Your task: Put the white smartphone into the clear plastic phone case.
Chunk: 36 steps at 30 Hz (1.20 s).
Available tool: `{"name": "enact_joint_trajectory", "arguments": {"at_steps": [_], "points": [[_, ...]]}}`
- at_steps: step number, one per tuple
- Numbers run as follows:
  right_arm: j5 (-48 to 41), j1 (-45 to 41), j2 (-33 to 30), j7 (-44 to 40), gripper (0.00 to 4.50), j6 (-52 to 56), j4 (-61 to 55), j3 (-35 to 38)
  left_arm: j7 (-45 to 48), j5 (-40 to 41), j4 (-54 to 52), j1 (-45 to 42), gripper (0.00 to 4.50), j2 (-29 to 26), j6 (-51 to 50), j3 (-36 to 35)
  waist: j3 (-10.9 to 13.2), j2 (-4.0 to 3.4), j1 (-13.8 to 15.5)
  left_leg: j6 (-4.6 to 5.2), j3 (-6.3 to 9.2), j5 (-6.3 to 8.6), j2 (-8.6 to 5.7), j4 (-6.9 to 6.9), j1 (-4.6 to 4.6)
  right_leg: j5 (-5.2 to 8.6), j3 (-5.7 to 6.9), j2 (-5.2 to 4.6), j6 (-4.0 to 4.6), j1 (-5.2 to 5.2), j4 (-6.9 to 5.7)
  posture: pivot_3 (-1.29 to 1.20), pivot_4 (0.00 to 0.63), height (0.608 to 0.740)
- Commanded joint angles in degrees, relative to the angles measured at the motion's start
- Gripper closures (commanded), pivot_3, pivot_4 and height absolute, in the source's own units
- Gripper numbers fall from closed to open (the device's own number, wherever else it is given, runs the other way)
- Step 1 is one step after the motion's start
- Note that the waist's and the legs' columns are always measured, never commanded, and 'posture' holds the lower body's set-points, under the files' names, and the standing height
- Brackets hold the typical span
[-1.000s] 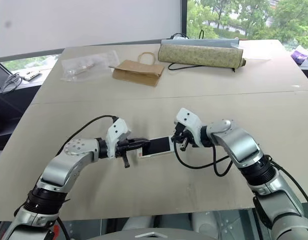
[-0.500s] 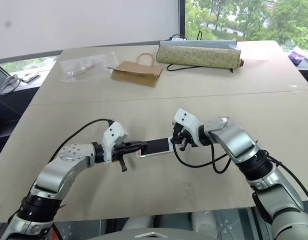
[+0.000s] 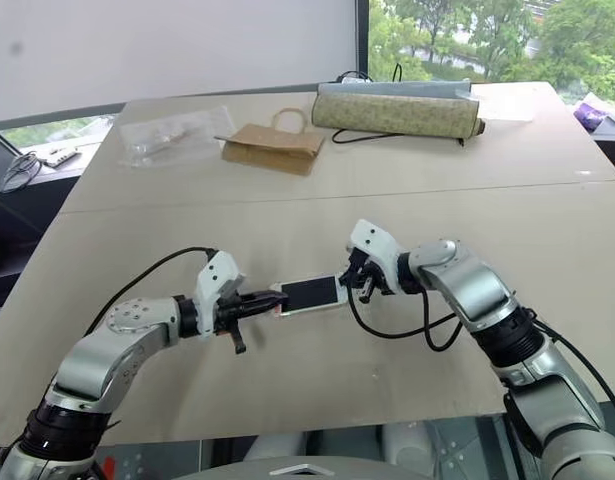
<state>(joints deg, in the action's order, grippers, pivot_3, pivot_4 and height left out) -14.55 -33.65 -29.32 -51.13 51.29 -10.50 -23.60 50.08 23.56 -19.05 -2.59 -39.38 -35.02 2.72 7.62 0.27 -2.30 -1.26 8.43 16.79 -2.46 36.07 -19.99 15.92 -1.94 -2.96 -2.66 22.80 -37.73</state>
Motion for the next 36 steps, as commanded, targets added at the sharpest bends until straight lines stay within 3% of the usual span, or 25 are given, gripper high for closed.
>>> {"name": "enact_joint_trajectory", "arguments": {"at_steps": [1,11,26,36], "points": [[-1.4,1.7,-1.8,-0.9,4.44,0.3,-3.3,1.5,1.3,-1.4,2.3,2.0,4.50,-2.3,-0.9,1.4,0.0,0.00,0.2,0.00,0.00,0.00,-0.01,0.00,-0.02,0.00,0.00,-0.01,0.00,0.00,0.03,0.00,0.150,0.740],[-8.0,5.7,-5.1,-3.1,4.44,0.9,-11.0,5.7,2.2,-4.4,8.4,-0.4,4.50,-2.9,2.2,4.2,0.2,-0.17,0.6,0.29,0.05,0.16,-0.13,0.14,-0.02,0.00,0.11,-0.13,-0.01,-0.10,0.00,0.00,0.150,0.740],[-0.3,5.6,-8.1,-2.2,4.44,-1.7,-5.9,-3.8,2.5,-5.0,9.4,-1.0,4.50,-2.7,3.8,5.2,0.1,-0.14,0.6,0.28,0.05,0.15,-0.13,0.19,0.05,0.00,0.13,-0.13,-0.02,-0.21,-0.01,0.00,0.150,0.740],[0.8,1.6,-8.0,-5.4,4.44,3.4,-0.5,-11.1,1.7,-5.1,8.2,-0.4,4.50,-2.2,3.8,5.2,0.0,-0.06,0.6,0.29,0.08,0.16,-0.13,0.21,0.19,0.00,0.15,-0.12,-0.02,-0.37,-0.01,0.00,0.150,0.740]]}}
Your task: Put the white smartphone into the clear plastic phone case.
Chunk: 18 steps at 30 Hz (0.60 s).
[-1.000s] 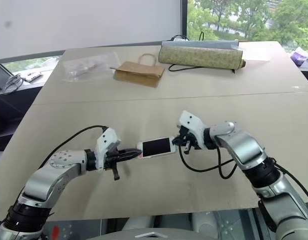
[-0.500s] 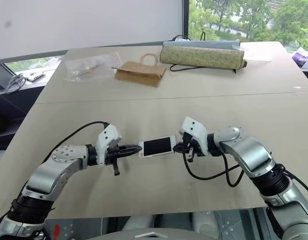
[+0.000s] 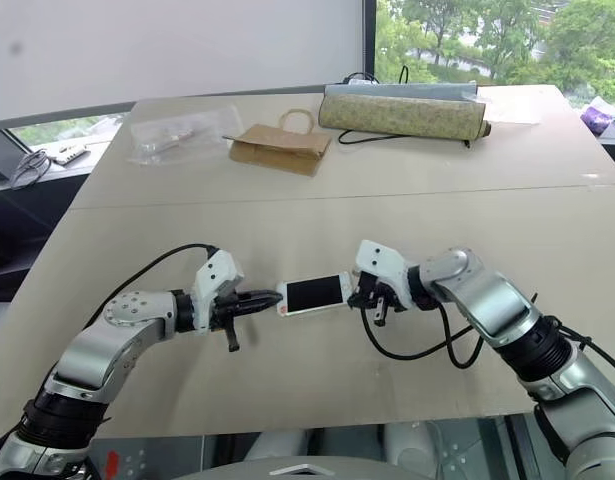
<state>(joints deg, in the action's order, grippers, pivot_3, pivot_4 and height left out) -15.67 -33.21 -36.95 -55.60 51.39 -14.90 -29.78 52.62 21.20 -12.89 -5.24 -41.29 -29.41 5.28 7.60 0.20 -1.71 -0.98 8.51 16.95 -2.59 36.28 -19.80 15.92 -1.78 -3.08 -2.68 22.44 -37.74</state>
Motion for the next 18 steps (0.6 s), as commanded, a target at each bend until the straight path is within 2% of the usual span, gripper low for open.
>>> {"name": "enact_joint_trajectory", "arguments": {"at_steps": [1,5,9,18], "points": [[2.2,0.8,0.2,-1.2,4.44,3.2,5.0,-5.7,-1.0,-2.6,1.8,2.4,4.50,-0.2,-2.0,2.6,-0.1,0.04,0.0,0.00,0.00,0.00,0.00,0.00,0.00,0.00,0.01,0.00,0.00,0.00,0.00,0.00,0.150,0.740],[3.3,0.0,1.4,-1.6,4.44,2.1,7.9,-6.9,-1.4,-2.5,0.8,2.8,4.50,-0.1,-2.3,2.6,-0.4,0.12,-0.3,0.01,0.00,0.01,0.01,0.00,0.11,0.00,0.00,0.00,0.00,-0.10,0.01,0.00,0.150,0.740],[3.2,1.0,1.3,-1.2,4.44,0.8,6.3,-4.7,-2.1,-2.2,-0.1,3.5,4.50,-0.1,-2.3,1.8,-0.4,0.14,-0.4,0.03,0.04,0.02,0.02,0.00,0.33,0.01,0.03,0.02,-0.01,-0.32,0.01,0.00,0.150,0.740],[-1.3,10.5,1.1,4.0,4.44,-3.3,-7.3,9.9,-3.4,1.0,-4.8,4.3,4.50,2.7,-0.6,-2.1,-0.2,0.06,0.4,0.02,0.23,0.01,-0.02,0.01,0.00,0.02,0.14,-0.05,-0.03,-0.17,0.13,0.00,0.150,0.740]]}}
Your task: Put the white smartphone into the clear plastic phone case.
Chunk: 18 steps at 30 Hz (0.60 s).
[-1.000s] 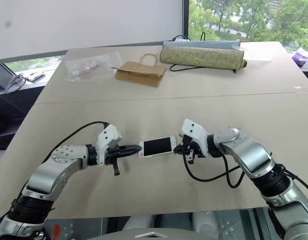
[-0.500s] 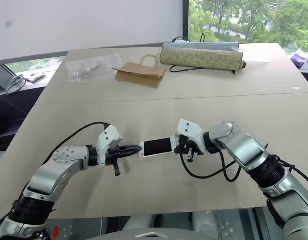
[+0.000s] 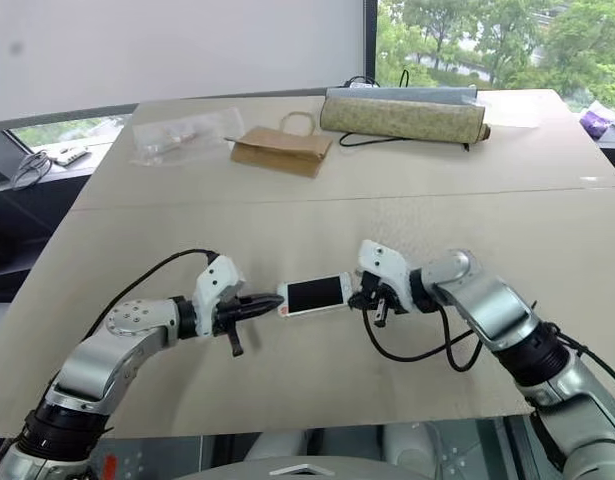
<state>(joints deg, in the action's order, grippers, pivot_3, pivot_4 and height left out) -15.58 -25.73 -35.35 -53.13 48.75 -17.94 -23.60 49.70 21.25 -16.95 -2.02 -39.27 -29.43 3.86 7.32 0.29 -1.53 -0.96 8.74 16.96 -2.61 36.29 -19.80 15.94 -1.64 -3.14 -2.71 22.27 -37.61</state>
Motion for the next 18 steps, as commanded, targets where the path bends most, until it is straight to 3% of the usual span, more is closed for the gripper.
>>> {"name": "enact_joint_trajectory", "arguments": {"at_steps": [1,5,11,15,18], "points": [[-2.6,4.1,-0.4,2.1,4.44,-0.4,-6.4,5.7,-0.7,1.9,-1.5,0.9,4.50,1.1,-0.6,-1.7,0.2,-0.01,0.5,-0.01,0.01,0.00,-0.01,0.00,-0.06,0.00,0.00,-0.01,0.00,0.05,0.01,0.00,0.150,0.740],[-6.1,7.2,-0.5,3.1,4.44,0.7,-11.5,10.5,-1.6,4.7,-4.0,0.5,4.50,1.9,-2.3,-4.3,0.4,0.02,0.8,-0.25,0.14,-0.14,-0.01,0.16,-0.68,-0.01,-0.01,-0.01,0.01,0.66,-0.10,0.00,0.150,0.740],[-4.7,5.8,1.9,3.9,4.44,-3.1,-9.0,7.3,-2.1,4.7,-4.7,0.4,4.50,1.3,-3.8,-4.3,0.6,0.10,0.6,-0.26,0.06,-0.15,-0.03,0.24,-1.00,-0.02,0.04,0.01,0.01,0.98,-0.19,0.00,0.150,0.740],[-1.5,1.2,5.1,3.8,4.44,-3.5,-1.7,1.0,-1.9,4.3,-4.4,-0.6,4.50,1.3,-4.4,-3.6,0.8,0.12,0.6,-0.26,0.00,-0.15,-0.03,0.24,-0.96,-0.02,0.05,0.03,0.01,0.98,-0.23,0.00,0.150,0.740],[4.6,-2.3,3.1,1.3,4.44,-3.5,6.2,-7.7,-1.8,3.3,-4.4,-1.3,4.50,0.9,-4.6,-2.3,0.8,0.12,0.6,-0.26,0.00,-0.15,-0.06,0.24,-0.98,-0.02,0.08,0.02,0.01,0.99,-0.20,0.00,0.150,0.740]]}}
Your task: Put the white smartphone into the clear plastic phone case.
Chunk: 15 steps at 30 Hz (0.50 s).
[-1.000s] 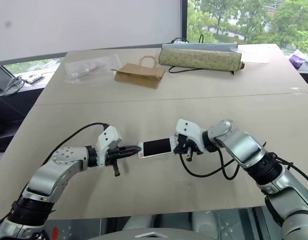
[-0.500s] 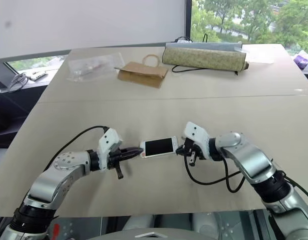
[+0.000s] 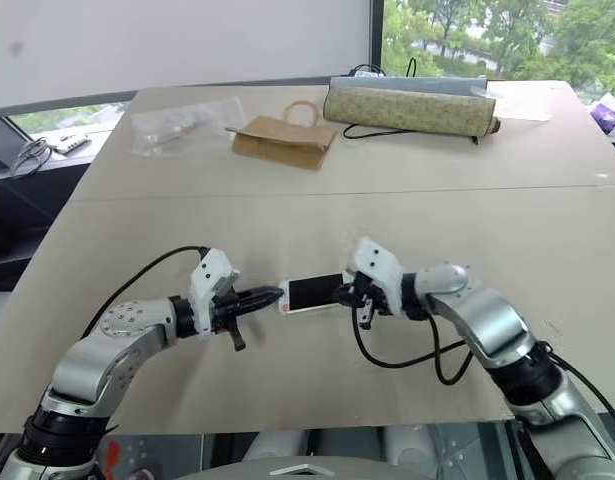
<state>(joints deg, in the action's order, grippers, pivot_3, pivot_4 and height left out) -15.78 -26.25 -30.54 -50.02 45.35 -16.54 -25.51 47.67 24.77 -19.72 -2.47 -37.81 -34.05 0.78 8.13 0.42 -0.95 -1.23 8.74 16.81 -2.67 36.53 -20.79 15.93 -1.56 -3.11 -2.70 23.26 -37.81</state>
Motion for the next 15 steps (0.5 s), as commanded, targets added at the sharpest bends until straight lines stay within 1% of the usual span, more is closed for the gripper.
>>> {"name": "enact_joint_trajectory", "arguments": {"at_steps": [1,5,9,12,15], "points": [[5.5,-2.9,-2.3,-2.7,4.44,1.5,6.5,-7.7,0.3,-0.3,-1.5,-1.0,4.50,-0.6,0.0,1.0,0.0,0.02,0.0,0.00,-0.01,0.00,-0.02,0.00,0.00,0.00,-0.01,-0.02,0.00,0.00,0.00,0.00,0.150,0.740],[4.6,-6.3,-1.7,-5.3,4.44,8.3,11.2,-11.4,0.4,-1.0,-1.2,-1.1,4.50,-0.6,0.0,1.9,-0.1,0.07,-0.1,0.00,-0.01,0.00,-0.01,0.02,0.18,0.00,-0.04,-0.02,0.00,-0.12,-0.05,0.00,0.150,0.740],[7.4,-7.3,-0.9,-6.4,4.44,5.3,17.1,-14.6,0.1,-1.3,-1.7,-1.1,4.50,-0.2,0.1,2.9,-0.3,0.24,0.0,0.01,0.07,0.01,0.00,0.00,0.53,0.00,0.03,-0.01,0.01,-0.50,-0.04,0.00,0.150,0.740],[5.0,-6.2,0.5,-5.4,4.44,3.7,15.1,-9.4,-0.3,-0.8,-2.3,-0.6,4.50,0.3,0.3,2.3,-0.4,0.23,-0.1,0.29,-0.01,0.17,0.00,-0.10,1.14,0.02,-0.04,-0.01,0.00,-1.10,0.04,0.00,0.150,0.740],[1.7,-2.9,1.2,-3.4,4.44,-0.8,8.3,-0.8,-1.0,0.4,-3.0,0.3,4.50,1.3,1.2,0.4,-0.4,0.21,0.0,0.29,0.09,0.16,0.01,-0.09,1.16,0.01,0.04,0.02,0.00,-1.15,0.02,0.00,0.150,0.740]]}}
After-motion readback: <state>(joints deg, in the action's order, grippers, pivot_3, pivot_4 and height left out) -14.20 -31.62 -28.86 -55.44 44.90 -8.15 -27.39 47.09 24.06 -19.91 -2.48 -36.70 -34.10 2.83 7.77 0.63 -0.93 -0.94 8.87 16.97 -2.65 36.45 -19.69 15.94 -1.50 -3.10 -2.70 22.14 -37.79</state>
